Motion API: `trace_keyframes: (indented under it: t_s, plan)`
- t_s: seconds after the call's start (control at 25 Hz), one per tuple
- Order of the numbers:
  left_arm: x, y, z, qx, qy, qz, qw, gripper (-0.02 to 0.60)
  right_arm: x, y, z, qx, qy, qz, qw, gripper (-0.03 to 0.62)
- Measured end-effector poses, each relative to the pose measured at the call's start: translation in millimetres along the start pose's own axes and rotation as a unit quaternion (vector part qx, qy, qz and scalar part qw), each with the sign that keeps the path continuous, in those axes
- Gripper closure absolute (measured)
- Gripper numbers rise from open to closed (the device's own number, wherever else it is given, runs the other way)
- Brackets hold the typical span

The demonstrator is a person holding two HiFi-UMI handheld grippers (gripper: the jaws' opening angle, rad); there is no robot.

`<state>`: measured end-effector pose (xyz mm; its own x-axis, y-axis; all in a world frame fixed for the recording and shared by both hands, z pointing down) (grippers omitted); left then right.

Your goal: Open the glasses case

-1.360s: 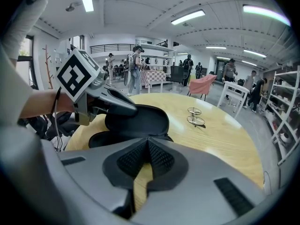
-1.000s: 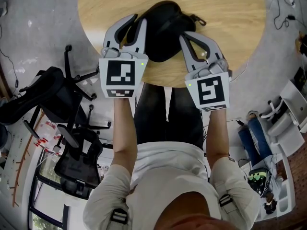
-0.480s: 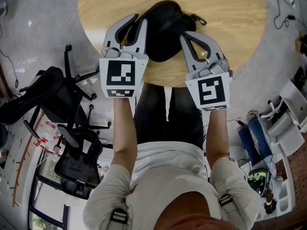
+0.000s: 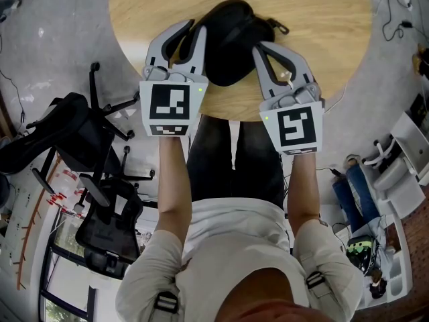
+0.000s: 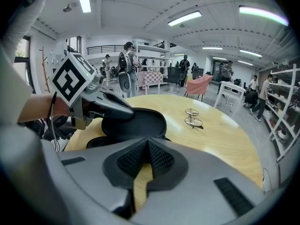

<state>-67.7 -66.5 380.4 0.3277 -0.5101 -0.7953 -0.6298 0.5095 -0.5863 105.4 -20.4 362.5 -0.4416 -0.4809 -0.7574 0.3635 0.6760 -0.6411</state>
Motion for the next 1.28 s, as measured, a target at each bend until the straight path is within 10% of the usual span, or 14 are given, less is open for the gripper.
trace_keyframes:
  t_s: [1.28]
  plan:
    - [-2.5,3.4,0.5,0.000,-0.002,0.001,1.0000,0.516,3.9,0.8,-6.5,0.003,0.019,-0.009,1.000,0.576]
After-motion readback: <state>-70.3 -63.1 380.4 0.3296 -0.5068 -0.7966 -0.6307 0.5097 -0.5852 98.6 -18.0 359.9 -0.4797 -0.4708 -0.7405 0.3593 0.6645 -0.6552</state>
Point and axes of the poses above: the fingertips, and each gripper's own axes: y backward along the fingers, z to its right, x out of its top, the point moved 9 cm from there along y, backward along the fingers, and after that the axes turned 9 degrees about -x, right-handed, at the moved point
